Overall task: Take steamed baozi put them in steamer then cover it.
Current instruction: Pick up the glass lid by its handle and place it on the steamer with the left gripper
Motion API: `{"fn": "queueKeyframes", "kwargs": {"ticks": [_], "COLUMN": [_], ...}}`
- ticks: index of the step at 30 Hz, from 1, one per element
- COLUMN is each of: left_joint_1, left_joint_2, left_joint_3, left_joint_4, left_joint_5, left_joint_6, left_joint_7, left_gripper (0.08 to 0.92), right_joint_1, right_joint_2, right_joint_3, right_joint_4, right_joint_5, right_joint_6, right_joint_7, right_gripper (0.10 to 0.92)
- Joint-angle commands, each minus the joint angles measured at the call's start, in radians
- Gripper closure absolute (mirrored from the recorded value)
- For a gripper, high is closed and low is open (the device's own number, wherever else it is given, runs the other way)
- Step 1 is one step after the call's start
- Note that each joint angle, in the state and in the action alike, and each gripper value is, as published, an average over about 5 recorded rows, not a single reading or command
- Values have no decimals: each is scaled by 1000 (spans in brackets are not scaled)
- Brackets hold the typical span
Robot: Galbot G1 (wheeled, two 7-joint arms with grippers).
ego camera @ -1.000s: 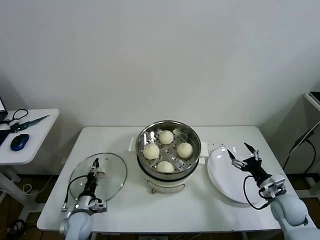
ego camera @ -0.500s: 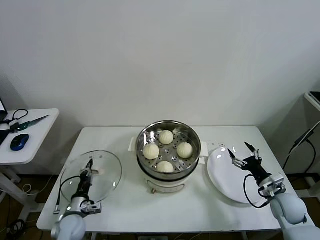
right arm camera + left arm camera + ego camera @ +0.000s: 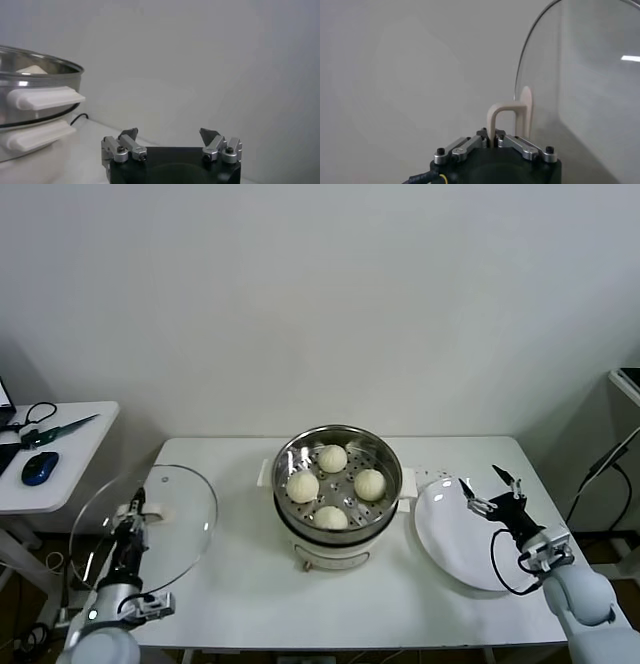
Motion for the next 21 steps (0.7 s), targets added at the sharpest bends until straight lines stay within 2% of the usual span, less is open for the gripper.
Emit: {"fn": "queueKeyframes", "kwargs": {"ticks": [1,6,10,13,17,21], "left_joint_1": [67,-58,-227,-365,-494,-567], "left_joint_2": [195,320,338,305,203,117], "left_joint_3": [85,257,452,605,712,782], "left_joint_4": [-285,-295,-295,-289,-262,-211], "left_joint_5": [-139,-140,-93,-46,40,138], "left_joint_6": [248,355,455,535,568,568], "left_joint_7": [49,76,165,281,441,513], "left_gripper": [847,847,847,847,847,847], "right_joint_1": [20,40,54,59,62,58], "right_joint_2": [-2,0,10,17,21,22], "right_joint_3": [-15,-33,-39,-40,-40,-34], "right_joint_4": [-23,-43,-62,-74,-83,-92], "right_joint_5": [-3,-5,-11,-18,-23,-27], "right_joint_6": [-1,-3,-1,1,2,7], "right_joint_7": [1,2,2,-2,-4,-4], "right_gripper": [203,203,203,203,203,203]}}
